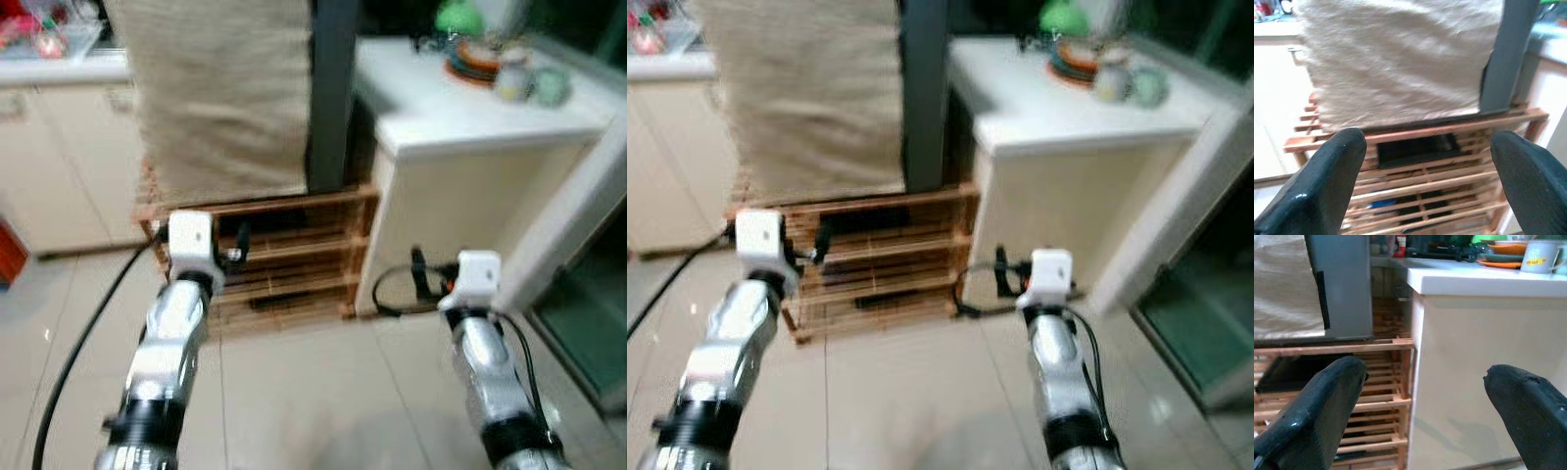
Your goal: Restocking fridge
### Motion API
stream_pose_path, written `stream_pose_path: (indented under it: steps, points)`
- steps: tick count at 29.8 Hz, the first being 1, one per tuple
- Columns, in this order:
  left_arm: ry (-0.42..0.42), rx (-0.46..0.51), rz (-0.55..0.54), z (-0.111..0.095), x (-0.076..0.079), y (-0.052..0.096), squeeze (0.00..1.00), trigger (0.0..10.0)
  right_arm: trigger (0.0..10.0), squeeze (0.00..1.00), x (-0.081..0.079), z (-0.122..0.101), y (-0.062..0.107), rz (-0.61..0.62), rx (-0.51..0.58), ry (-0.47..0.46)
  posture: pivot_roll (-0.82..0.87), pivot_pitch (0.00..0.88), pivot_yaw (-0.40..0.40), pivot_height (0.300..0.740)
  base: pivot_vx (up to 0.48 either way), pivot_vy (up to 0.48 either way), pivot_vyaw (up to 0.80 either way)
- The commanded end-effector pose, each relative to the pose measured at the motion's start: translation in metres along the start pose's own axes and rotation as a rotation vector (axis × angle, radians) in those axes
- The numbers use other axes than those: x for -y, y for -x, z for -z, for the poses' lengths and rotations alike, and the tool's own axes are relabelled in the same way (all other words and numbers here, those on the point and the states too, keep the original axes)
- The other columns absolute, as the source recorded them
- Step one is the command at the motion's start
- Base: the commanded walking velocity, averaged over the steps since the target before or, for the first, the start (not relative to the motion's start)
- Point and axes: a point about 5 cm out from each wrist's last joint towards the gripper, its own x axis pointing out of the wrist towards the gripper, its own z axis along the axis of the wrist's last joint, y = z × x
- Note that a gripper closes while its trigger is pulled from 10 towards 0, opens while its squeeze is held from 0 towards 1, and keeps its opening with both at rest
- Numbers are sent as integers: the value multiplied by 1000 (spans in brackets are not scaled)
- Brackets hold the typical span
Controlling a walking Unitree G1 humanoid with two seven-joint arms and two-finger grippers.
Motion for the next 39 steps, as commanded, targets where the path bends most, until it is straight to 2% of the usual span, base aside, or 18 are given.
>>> stream_pose_path:
  steps: [1, 14, 15, 18, 21, 26, 36, 39]
  points:
    - [-28, 22, -6, -7, -3, -4, 0, 10000, 10000, 0, -6, -3, -4, -17, 11, -2, -133, 0, 11, 740, 307, 371, 0]
    - [-5, 26, -7, -9, -1, -6, 0, 10000, 10000, 0, -10, -2, -3, -30, 8, -6, -137, 0, 11, 740, 315, 361, 0]
    - [21, 35, 3, -10, 0, -6, 0, 10000, 10000, 0, -10, -1, -3, -28, 4, -5, -137, 0, 11, 740, 0, 454, 0]
    - [13, 51, 15, -12, 0, -5, 0, 10000, 10000, 0, -9, 0, -3, -26, -6, -3, -136, 0, 10, 740, 0, 474, -663]
    - [-3, 73, -10, -15, -8, -3, 0, 10000, 10000, 0, -9, 0, -2, -27, -7, -3, -132, 0, 7, 740, -255, 410, -763]
    - [-27, 82, -8, -18, -11, -3, 0, 10000, 10000, 0, -9, 0, -2, -28, -7, -2, -128, 0, 5, 740, -271, 399, -763]
    - [67, 130, 47, -23, -4, 1, 0, 10000, 10000, 0, -6, -1, -2, -12, -2, -9, -137, 0, 12, 740, 0, 442, -759]
    - [24, 135, 44, -23, -6, 1, 0, 10000, 10000, 0, -4, 1, 0, -7, -5, -8, -139, 0, 11, 740, 0, 447, -756]
